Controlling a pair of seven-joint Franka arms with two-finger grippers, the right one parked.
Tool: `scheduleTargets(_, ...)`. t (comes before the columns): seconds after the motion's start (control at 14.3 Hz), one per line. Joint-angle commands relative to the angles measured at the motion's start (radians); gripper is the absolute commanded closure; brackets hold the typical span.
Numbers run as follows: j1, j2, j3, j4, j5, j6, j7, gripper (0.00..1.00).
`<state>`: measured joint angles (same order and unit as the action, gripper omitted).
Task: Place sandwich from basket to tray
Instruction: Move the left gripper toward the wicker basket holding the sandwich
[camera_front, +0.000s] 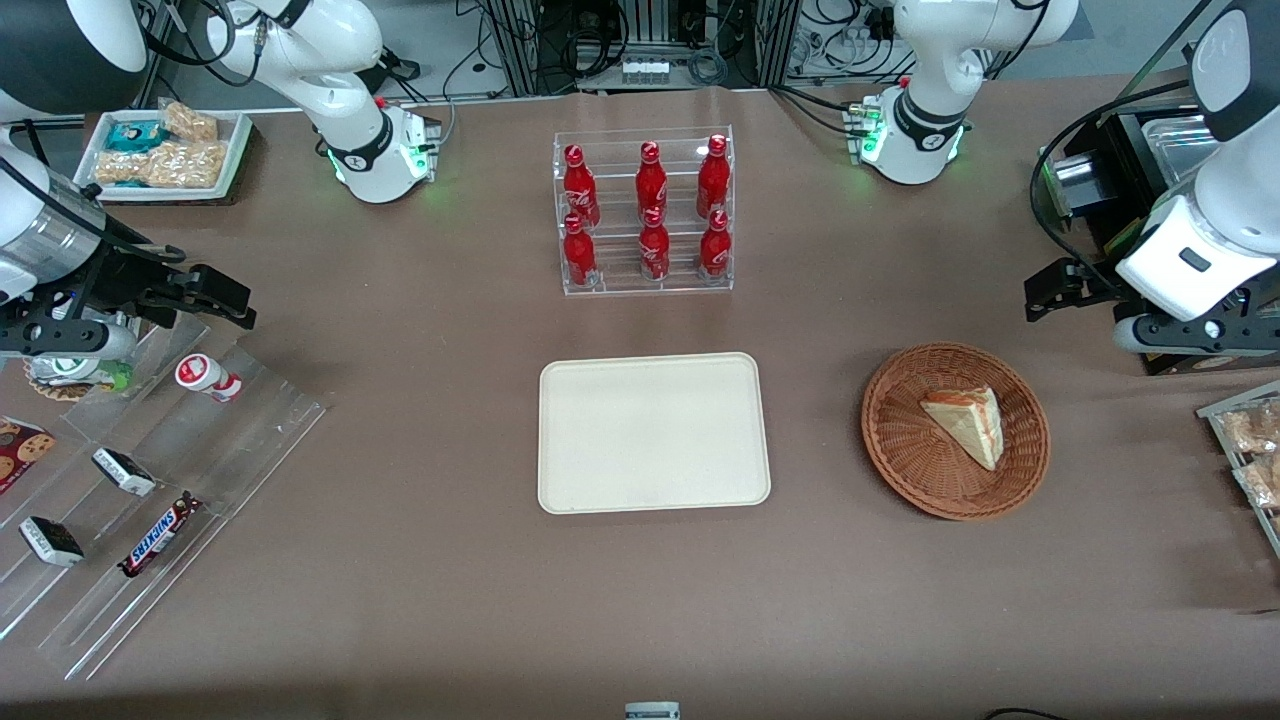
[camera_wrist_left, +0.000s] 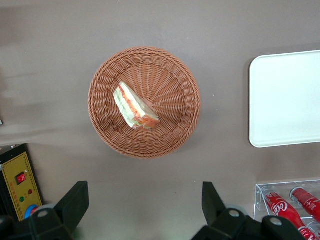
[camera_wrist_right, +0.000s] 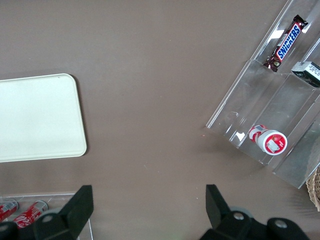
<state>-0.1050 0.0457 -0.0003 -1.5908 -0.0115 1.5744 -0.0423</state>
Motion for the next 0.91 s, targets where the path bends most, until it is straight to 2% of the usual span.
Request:
scheduleTargets(0.0, 0.007, 0.003, -0.015, 0.02, -0.008, -0.024, -0.008, 0.0)
scheduleTargets(0.84, 0.016, 0.012, -0.009, -0.011, -0.004, -0.048, -0.008, 0.0)
